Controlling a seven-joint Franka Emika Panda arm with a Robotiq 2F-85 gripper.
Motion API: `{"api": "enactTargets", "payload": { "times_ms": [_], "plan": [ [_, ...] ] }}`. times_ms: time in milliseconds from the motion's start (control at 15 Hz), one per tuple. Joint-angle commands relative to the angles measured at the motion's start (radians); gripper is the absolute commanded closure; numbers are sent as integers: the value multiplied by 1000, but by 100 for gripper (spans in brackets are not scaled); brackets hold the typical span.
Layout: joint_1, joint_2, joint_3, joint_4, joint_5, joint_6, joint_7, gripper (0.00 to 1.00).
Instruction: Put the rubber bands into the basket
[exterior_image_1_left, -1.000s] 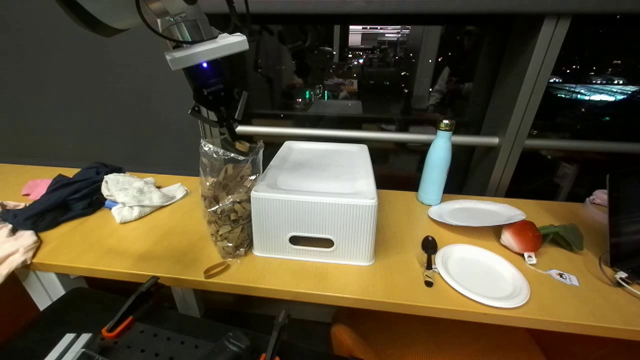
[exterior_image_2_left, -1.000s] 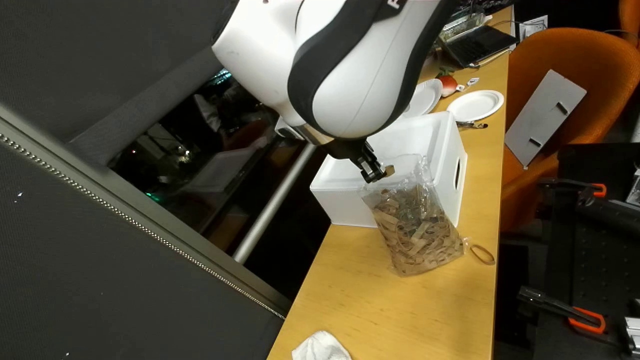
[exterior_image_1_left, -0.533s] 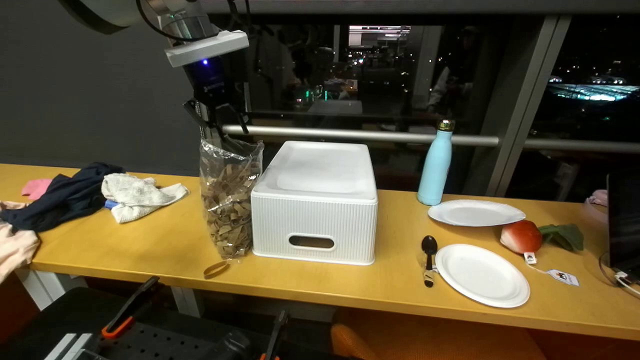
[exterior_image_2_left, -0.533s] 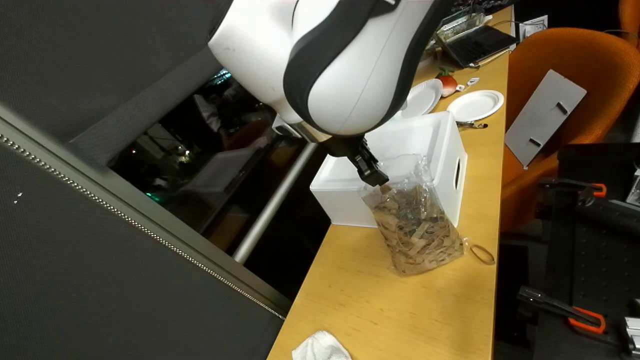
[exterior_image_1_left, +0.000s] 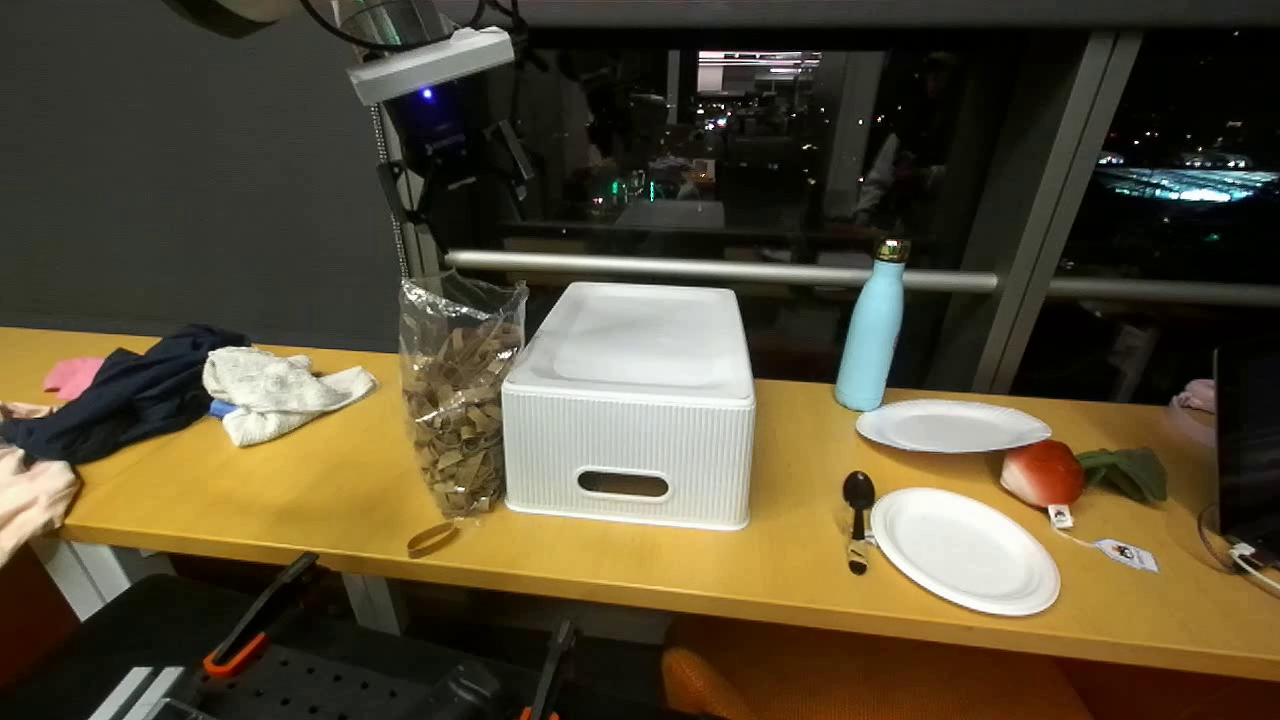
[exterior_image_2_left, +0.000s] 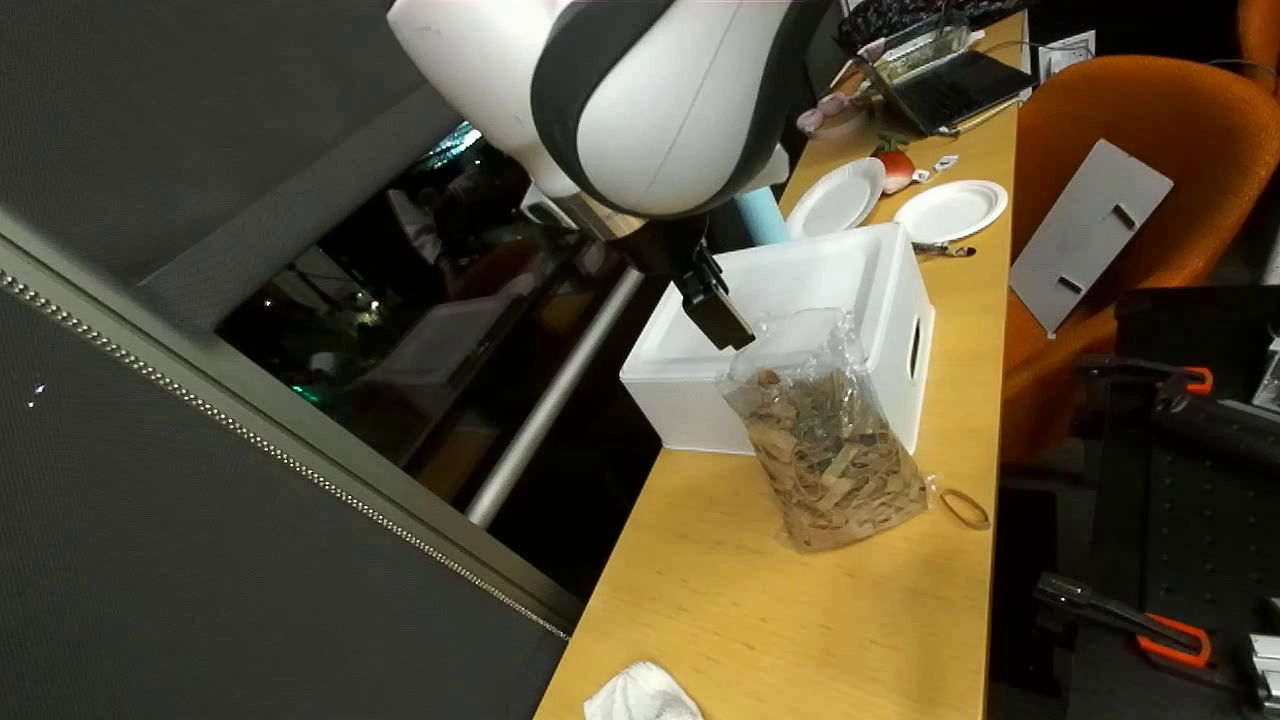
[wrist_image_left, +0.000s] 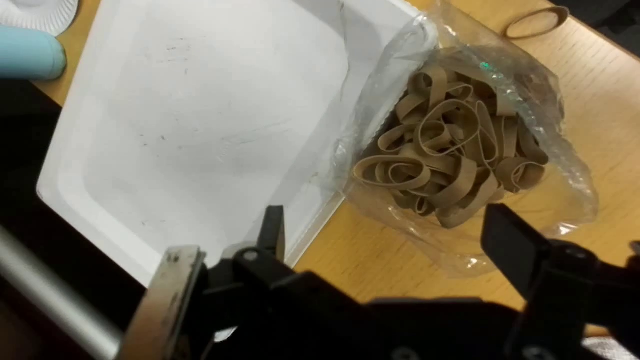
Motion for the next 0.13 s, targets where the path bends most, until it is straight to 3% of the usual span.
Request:
{"api": "enactTargets", "payload": {
  "times_ms": [0, 67],
  "plan": [
    [-3, -24, -3, 14, -3, -50, 18, 0],
    [-1, -22, -4, 19, -11, -64, 32, 0]
  ]
}}
